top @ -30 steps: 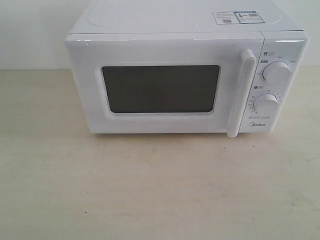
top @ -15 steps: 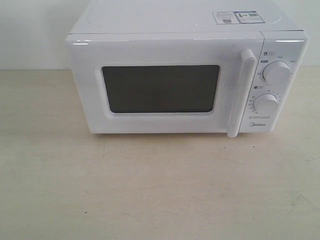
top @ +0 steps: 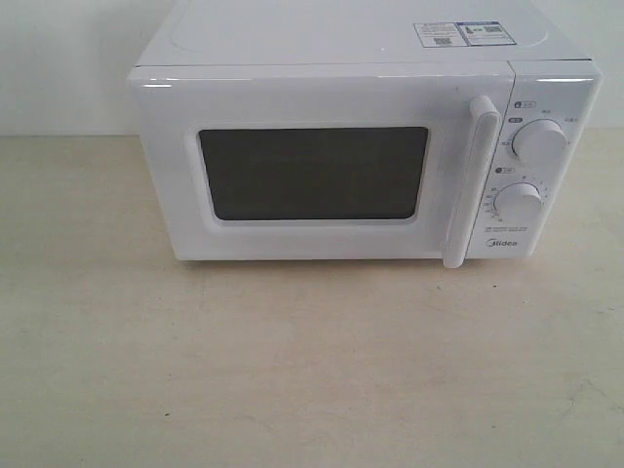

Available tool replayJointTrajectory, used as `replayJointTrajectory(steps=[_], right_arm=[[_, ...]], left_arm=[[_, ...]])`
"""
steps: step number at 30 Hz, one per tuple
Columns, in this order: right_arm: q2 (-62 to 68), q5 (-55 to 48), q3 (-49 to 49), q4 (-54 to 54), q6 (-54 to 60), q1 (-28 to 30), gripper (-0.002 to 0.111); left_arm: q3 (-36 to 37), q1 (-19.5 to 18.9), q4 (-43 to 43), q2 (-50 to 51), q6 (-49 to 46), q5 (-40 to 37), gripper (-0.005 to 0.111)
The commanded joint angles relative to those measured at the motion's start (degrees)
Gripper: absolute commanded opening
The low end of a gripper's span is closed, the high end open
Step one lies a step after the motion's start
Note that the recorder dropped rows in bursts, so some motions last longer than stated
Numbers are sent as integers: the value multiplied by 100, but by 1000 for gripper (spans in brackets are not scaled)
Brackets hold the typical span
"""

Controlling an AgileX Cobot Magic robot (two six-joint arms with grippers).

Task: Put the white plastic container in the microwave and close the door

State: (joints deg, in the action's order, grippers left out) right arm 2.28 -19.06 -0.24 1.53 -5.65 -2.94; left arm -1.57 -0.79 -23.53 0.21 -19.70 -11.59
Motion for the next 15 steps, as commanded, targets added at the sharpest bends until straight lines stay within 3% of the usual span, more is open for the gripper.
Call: replayJointTrajectory(steps=[1, 15], right_arm=[[-40, 59, 24, 24, -2, 10, 0], [-40, 59, 24, 24, -2, 10, 0]], left_arm=[[16, -23, -63, -21, -26, 5, 4], [16, -23, -63, -21, -26, -43, 4]])
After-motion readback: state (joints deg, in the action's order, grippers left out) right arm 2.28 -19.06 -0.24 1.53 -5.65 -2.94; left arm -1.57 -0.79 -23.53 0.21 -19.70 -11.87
